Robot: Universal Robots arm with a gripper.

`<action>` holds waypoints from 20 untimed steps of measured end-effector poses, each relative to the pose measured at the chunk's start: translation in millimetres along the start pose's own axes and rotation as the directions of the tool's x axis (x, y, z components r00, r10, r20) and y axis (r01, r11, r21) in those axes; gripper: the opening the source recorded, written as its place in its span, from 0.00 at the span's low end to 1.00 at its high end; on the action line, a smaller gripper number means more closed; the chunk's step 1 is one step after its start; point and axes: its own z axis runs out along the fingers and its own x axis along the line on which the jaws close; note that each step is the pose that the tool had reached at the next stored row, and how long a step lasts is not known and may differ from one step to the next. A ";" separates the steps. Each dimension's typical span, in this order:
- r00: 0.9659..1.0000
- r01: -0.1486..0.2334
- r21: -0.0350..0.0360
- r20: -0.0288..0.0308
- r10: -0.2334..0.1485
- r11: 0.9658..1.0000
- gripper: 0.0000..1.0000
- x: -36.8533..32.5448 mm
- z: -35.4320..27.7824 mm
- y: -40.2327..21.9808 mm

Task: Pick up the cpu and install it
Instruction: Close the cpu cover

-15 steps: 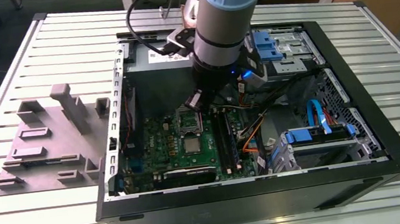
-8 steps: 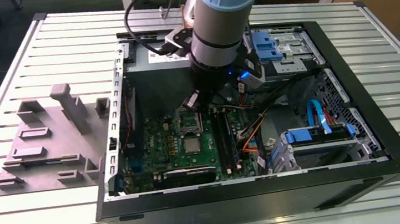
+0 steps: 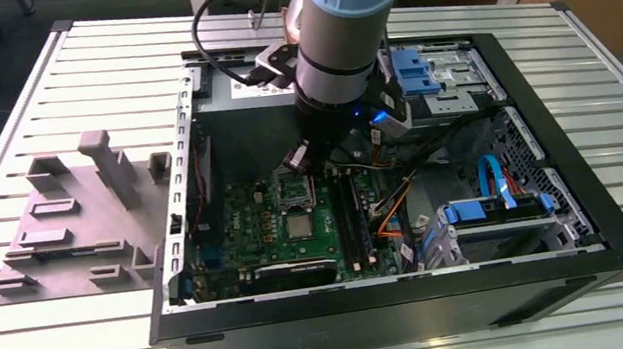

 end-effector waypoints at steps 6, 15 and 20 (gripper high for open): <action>1.000 -0.001 0.000 0.000 0.001 1.000 0.10 -0.2 -7.5 0.8; 1.000 -0.004 0.008 -0.013 0.004 1.000 0.10 -0.2 -13.2 1.4; 1.000 -0.006 0.004 -0.028 0.006 1.000 0.10 -0.4 -14.4 1.5</action>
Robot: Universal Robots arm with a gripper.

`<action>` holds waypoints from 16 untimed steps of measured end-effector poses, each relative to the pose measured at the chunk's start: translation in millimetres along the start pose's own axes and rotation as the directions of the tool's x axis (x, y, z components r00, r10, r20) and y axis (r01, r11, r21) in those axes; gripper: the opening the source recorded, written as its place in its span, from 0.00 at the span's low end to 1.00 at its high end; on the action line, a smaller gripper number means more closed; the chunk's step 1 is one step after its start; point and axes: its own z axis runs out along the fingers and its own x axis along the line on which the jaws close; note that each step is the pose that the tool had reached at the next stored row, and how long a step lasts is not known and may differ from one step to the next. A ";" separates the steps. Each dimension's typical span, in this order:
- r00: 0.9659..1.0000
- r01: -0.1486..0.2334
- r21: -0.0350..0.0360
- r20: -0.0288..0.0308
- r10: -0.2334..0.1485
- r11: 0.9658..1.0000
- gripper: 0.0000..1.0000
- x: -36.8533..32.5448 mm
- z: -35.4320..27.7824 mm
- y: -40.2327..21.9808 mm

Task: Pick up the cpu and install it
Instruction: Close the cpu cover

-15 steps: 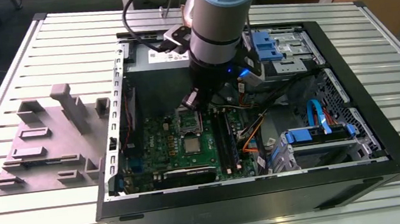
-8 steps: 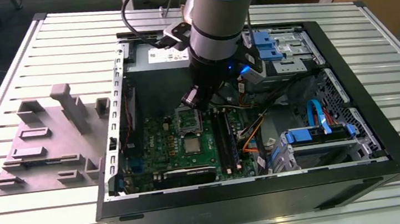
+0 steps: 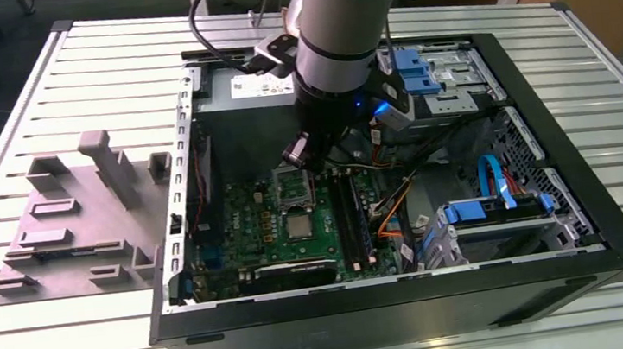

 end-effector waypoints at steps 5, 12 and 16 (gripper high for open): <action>0.999 -0.004 -0.012 -0.032 0.003 1.000 0.10 0.1 -1.9 0.2; 0.998 -0.008 -0.038 -0.062 0.006 0.999 0.10 -2.2 -4.9 -2.5; 0.996 -0.012 -0.057 -0.085 0.007 0.998 0.10 -4.1 -7.5 -5.1</action>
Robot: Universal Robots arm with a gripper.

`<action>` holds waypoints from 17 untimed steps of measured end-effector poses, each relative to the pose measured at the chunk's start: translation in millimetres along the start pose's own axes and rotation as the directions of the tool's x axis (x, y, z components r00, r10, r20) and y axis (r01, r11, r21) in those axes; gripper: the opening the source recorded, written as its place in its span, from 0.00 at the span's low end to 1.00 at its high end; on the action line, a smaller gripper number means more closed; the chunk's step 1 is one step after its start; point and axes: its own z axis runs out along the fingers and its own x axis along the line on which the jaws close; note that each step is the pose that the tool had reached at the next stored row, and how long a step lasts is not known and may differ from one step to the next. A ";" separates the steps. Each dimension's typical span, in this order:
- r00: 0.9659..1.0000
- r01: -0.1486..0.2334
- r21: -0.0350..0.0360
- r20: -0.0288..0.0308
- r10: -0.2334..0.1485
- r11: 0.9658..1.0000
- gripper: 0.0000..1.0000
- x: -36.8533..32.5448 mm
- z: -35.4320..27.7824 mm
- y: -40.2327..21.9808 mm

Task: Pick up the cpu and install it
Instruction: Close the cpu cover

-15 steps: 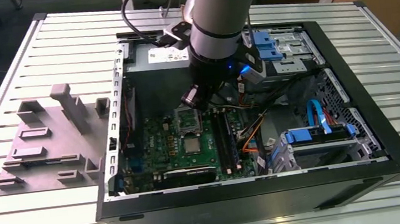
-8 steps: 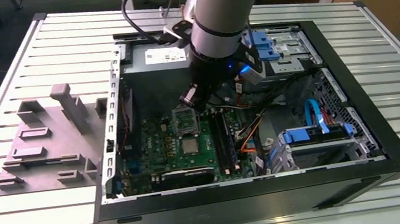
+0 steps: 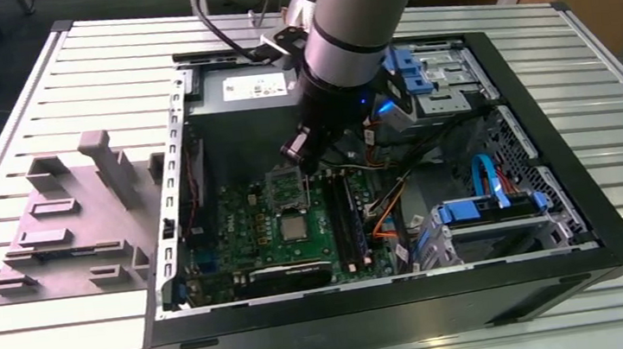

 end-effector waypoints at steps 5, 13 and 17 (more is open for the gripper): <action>1.000 -0.002 -0.026 -0.026 0.002 1.000 0.10 -3.9 -2.4 -6.6; 0.998 -0.006 -0.063 -0.061 0.002 0.998 0.10 -13.3 -5.4 -20.1; 0.998 -0.007 -0.061 -0.067 0.003 0.998 0.10 -14.6 -2.9 -21.3</action>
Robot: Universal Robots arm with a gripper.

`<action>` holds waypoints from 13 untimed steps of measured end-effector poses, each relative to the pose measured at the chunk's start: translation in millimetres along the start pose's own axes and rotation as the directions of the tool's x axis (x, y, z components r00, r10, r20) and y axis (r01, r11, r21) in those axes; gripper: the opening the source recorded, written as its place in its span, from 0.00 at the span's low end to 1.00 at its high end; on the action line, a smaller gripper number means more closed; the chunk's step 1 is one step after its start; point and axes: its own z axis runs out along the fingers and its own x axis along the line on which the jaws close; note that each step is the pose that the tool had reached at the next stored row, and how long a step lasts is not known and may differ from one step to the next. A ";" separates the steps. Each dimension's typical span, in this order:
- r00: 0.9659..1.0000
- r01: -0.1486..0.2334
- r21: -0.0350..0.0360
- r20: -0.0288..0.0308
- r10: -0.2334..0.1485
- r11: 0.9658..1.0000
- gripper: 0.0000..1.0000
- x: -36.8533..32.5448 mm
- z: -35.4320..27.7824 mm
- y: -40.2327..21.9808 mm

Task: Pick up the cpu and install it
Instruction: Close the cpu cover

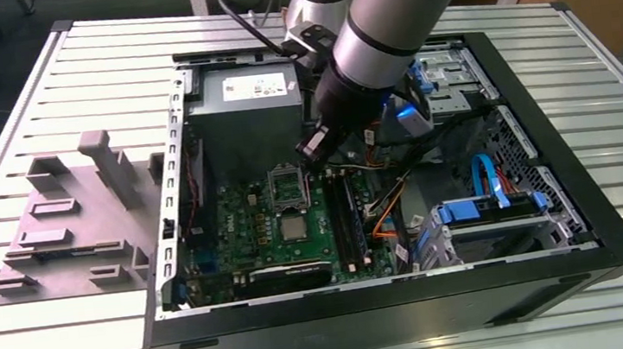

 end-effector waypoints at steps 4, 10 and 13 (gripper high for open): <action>1.000 -0.001 0.004 -0.001 0.001 1.000 0.10 -1.4 6.7 -0.8; 1.000 0.001 0.017 0.008 -0.001 1.000 0.10 -1.4 13.5 -1.1; 1.000 0.001 0.022 0.010 -0.001 1.000 0.10 -2.3 16.9 -1.4</action>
